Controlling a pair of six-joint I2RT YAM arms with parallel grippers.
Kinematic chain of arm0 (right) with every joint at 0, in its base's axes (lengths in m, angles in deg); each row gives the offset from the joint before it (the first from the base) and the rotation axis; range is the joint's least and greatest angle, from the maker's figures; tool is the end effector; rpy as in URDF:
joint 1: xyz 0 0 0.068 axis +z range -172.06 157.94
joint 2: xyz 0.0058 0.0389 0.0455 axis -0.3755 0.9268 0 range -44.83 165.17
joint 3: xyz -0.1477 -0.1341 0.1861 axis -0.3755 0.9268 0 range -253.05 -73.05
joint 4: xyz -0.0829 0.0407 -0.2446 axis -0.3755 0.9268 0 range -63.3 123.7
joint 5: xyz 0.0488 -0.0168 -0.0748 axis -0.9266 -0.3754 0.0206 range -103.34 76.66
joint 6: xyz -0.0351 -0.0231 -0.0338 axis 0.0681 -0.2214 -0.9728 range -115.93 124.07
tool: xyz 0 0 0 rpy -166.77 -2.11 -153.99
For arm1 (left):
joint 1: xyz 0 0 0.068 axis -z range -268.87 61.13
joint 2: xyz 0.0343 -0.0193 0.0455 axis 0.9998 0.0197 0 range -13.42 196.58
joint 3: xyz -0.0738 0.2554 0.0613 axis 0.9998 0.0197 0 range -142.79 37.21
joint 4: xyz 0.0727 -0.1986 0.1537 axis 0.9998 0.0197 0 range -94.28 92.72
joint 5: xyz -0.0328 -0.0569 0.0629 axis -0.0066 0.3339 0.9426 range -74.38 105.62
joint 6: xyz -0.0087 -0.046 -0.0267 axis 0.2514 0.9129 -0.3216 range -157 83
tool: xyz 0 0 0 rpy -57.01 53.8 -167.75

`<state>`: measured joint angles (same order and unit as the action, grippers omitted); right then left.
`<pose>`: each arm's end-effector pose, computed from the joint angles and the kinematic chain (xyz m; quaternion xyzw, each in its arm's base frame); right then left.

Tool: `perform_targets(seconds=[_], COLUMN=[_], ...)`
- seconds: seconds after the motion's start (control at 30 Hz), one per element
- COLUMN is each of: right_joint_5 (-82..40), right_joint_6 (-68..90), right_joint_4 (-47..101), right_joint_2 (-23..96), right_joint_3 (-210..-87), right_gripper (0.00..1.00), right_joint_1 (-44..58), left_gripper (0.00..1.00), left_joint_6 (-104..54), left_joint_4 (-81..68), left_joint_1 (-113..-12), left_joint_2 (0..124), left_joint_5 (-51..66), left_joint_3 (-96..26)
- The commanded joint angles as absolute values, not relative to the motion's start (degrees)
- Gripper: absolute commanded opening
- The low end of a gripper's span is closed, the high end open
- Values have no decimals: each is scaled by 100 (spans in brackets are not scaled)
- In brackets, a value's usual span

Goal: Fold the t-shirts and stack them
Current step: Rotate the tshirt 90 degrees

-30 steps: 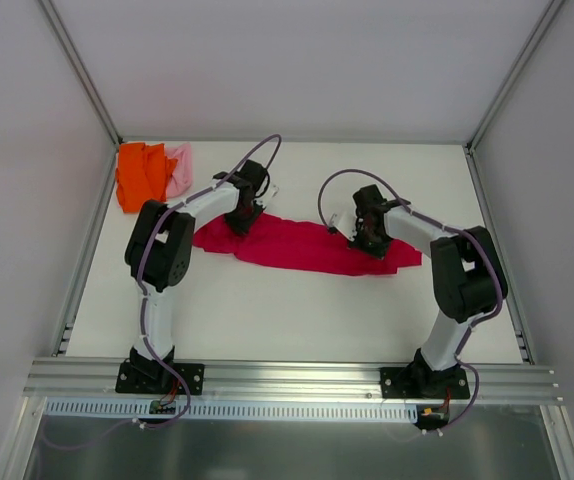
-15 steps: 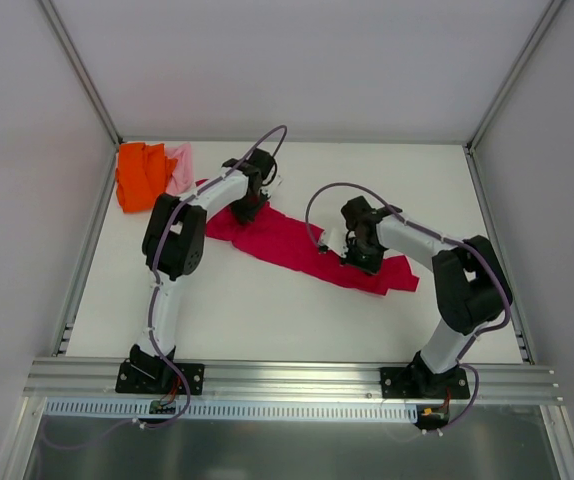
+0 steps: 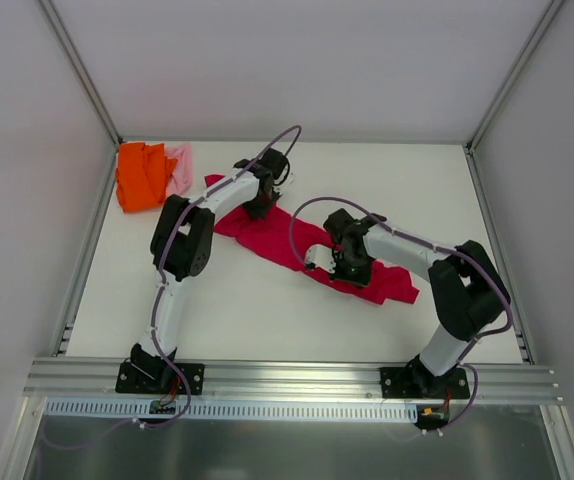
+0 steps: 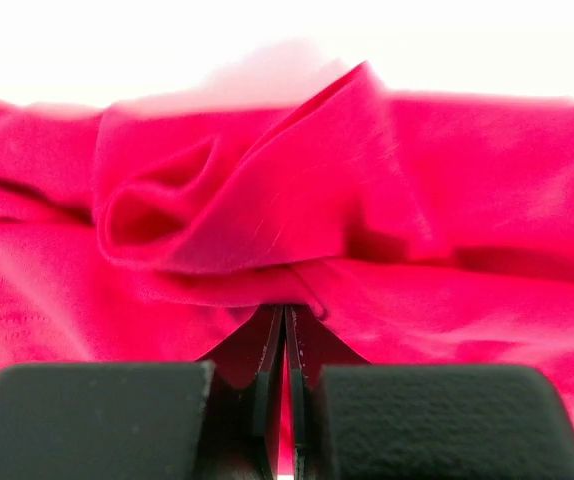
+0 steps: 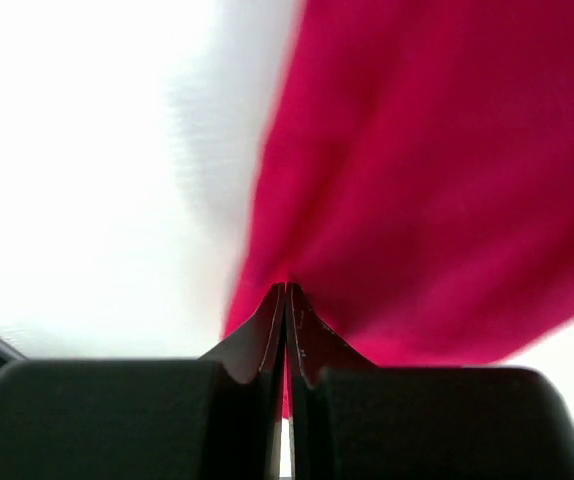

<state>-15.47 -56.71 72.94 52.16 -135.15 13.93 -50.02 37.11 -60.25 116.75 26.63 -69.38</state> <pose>0.2454 0.1798 0.1763 -0.7461 0.6610 0.0015 0.0795 0.4290 -0.2263 0.1735 0.3260 0.9157 0.0635 0.2264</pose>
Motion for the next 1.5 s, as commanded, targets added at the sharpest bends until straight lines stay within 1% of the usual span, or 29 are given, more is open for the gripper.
perform_targets(seconds=[0.0, 0.13, 0.23, 0.4, 0.47, 0.5, 0.57, 0.77, 0.93, 1.1, 1.23, 1.37, 1.47], right_joint_5=[-1677, -1599, -1370, -825, -413, -2, 221, 160, 433, 432, 406, 327, 275], right_joint_6=[-5517, -5517, -5438, -5394, -5368, -5376, -5447, -5578, -5737, -5860, -5895, -5939, -5957], right_joint_4=[7609, 7619, 7163, 6450, 5976, 5635, 5561, 5667, 5508, 5587, 5764, 5684, 5763], right_joint_2=[4957, 4904, 4607, 3982, 3763, 3718, 3735, 3779, 4261, 4796, 5228, 5395, 5475], right_joint_3=[-13492, -13474, -13431, -13185, -13062, -13035, -13105, -13027, -12912, -12991, -13176, -13184, -13272], right_gripper=[1, 1, 1, 1, 1, 1, 1, 1, 1, 1, 1, 1, 1], right_joint_1=[1723, 1951, 1960, 1873, 1759, 1697, 1496, 1179, 775, 572, 440, 352, 299], left_gripper=[0, 0, 0, 0, 0, 0, 0, 0, 0, 0, 0, 0, 0], left_joint_6=[-5036, -5124, -5036, -5106, -5141, -5150, -5176, -5194, -5098, -5080, -4992, -4922, -4764], left_joint_4=[3501, 3360, 3360, 2868, 2894, 2886, 2885, 3070, 3281, 3105, 3491, 3404, 3693], left_joint_1=[-5723, -5591, -5591, -5600, -5609, -5626, -5653, -5741, -5749, -5837, -5908, -5952, -5943], left_joint_2=[11710, 11630, 11604, 11192, 11252, 11296, 11436, 11832, 12017, 11824, 11754, 11104, 10841], left_joint_5=[2660, 2687, 2924, 3100, 3240, 3276, 3408, 3348, 3118, 3188, 3574, 3548, 3575], left_joint_3=[-7160, -7177, -7318, -6791, -6808, -6826, -6939, -7704, -8082, -7811, -7934, -7267, -7037])
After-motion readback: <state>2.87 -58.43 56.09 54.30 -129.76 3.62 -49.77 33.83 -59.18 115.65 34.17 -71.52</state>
